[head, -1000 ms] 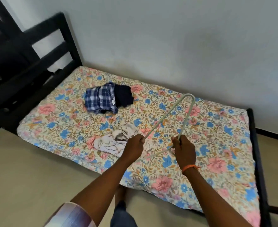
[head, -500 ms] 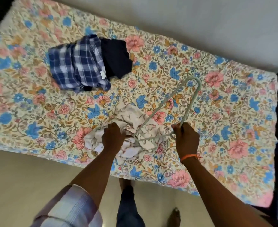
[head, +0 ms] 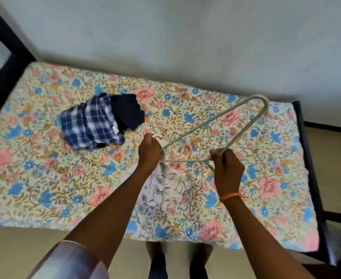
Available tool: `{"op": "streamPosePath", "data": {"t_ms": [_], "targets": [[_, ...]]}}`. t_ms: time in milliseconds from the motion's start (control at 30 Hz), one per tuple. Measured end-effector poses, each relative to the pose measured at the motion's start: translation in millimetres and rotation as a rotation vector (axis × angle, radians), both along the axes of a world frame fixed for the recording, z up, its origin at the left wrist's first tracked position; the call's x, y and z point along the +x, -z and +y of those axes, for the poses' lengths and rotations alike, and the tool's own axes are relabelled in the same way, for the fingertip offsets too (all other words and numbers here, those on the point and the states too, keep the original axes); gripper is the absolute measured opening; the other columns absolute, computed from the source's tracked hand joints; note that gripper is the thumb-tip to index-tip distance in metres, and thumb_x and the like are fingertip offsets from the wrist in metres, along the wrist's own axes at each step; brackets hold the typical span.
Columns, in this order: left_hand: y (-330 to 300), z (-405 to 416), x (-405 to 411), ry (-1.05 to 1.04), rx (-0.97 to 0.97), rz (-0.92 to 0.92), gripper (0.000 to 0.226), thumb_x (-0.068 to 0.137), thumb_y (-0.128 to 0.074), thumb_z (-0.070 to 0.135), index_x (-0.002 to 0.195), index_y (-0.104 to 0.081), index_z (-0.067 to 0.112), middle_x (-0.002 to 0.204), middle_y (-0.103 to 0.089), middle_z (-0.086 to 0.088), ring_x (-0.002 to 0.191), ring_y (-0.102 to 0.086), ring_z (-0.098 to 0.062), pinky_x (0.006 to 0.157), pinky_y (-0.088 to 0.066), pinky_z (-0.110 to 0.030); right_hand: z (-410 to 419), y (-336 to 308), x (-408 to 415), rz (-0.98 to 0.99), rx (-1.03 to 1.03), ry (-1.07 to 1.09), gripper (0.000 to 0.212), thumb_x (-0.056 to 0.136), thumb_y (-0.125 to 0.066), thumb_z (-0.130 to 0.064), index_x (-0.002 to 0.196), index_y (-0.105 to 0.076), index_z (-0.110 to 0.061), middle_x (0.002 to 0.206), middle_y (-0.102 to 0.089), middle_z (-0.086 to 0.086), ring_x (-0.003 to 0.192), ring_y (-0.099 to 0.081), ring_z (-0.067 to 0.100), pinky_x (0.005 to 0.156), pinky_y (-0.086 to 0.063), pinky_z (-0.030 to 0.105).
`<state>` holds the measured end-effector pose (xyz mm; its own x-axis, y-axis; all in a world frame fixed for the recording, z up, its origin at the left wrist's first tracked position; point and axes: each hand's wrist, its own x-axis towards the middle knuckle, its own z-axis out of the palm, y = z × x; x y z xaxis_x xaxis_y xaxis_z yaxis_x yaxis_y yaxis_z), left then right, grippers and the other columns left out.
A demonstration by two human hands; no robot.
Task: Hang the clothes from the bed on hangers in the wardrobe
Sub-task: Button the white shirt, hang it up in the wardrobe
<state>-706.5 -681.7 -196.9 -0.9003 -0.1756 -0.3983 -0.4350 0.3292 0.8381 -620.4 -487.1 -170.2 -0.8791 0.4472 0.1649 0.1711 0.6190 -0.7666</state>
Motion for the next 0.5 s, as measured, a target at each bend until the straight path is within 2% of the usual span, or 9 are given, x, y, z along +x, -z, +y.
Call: {"op": "streamPosePath", "data": {"t_ms": [67, 133, 200, 267, 333, 400, 500], "targets": [[-52.5, 14.1, -0.7, 0.113, -0.085, 0.115, 0.024, 0.102, -0.034, 0.014, 0.079, -0.043, 0.011, 0.067, -0.044, 0.001, 0.057, -0.043, -0.013, 0.043, -0.032, -0.016, 14.4, -38.0, 3.2, 0.080, 0.005, 0.015, 0.026, 0.095, -0.062, -0.027, 0.084, -0.067, -0.004, 0.066, -0.060, 0.005, 0.053, -0.050, 0.008, 0.052, -0.035, 0.012], [-105.8, 29.1, 4.6, 0.218, -0.183, 0.231, 0.032, 0.097, -0.034, 0.025, 0.067, -0.038, 0.015, 0.062, -0.041, 0.001, 0.057, -0.038, -0.015, 0.048, -0.027, -0.027, 33.7, -79.4, 10.5, 0.155, 0.016, 0.032, 0.023, 0.094, -0.065, -0.023, 0.083, -0.066, -0.003, 0.064, -0.059, 0.004, 0.051, -0.045, 0.008, 0.054, -0.034, 0.007], [-152.8, 43.4, 4.4, 0.316, -0.294, 0.325, 0.030, 0.082, -0.033, 0.034, 0.066, -0.045, 0.012, 0.062, -0.043, -0.001, 0.057, -0.038, -0.017, 0.049, -0.022, -0.034, 52.5, -117.9, 16.1, 0.233, 0.025, 0.050, 0.020, 0.094, -0.066, -0.021, 0.083, -0.066, -0.004, 0.065, -0.060, 0.002, 0.055, -0.048, 0.006, 0.055, -0.034, 0.005], [-195.9, 62.2, 7.5, 0.369, -0.443, 0.425, 0.033, 0.077, -0.037, 0.034, 0.073, -0.055, 0.007, 0.064, -0.047, -0.002, 0.058, -0.041, -0.022, 0.049, -0.021, -0.035, 72.8, -156.1, 25.2, 0.313, 0.006, 0.074, 0.019, 0.094, -0.067, -0.020, 0.084, -0.065, -0.005, 0.065, -0.058, -0.003, 0.059, -0.054, -0.001, 0.055, -0.034, 0.005], [-231.7, 85.0, 11.1, 0.381, -0.491, 0.544, 0.028, 0.084, -0.041, 0.031, 0.074, -0.051, 0.007, 0.064, -0.043, -0.001, 0.059, -0.041, -0.025, 0.050, -0.020, -0.036, 91.4, -185.8, 31.5, 0.380, 0.001, 0.090, 0.019, 0.094, -0.067, -0.024, 0.083, -0.064, -0.008, 0.066, -0.061, -0.002, 0.058, -0.056, -0.002, 0.053, -0.036, 0.010], [-257.5, 107.6, 11.6, 0.438, -0.448, 0.632, 0.028, 0.092, -0.042, 0.029, 0.072, -0.044, 0.010, 0.064, -0.042, 0.000, 0.063, -0.043, -0.029, 0.054, -0.020, -0.037, 105.8, -206.1, 34.5, 0.440, 0.051, 0.099, 0.021, 0.094, -0.065, -0.029, 0.085, -0.064, -0.010, 0.068, -0.066, 0.002, 0.058, -0.057, 0.004, 0.054, -0.040, 0.021], [-289.0, 131.8, 11.8, 0.578, -0.461, 0.724, 0.032, 0.094, -0.053, 0.023, 0.067, -0.036, 0.020, 0.064, -0.040, 0.004, 0.070, -0.050, -0.033, 0.058, -0.021, -0.034, 128.3, -228.8, 39.2, 0.503, 0.164, 0.128, 0.025, 0.095, -0.062, -0.035, 0.086, -0.066, -0.012, 0.068, -0.068, 0.004, 0.059, -0.060, 0.017, 0.054, -0.041, 0.028]]}}
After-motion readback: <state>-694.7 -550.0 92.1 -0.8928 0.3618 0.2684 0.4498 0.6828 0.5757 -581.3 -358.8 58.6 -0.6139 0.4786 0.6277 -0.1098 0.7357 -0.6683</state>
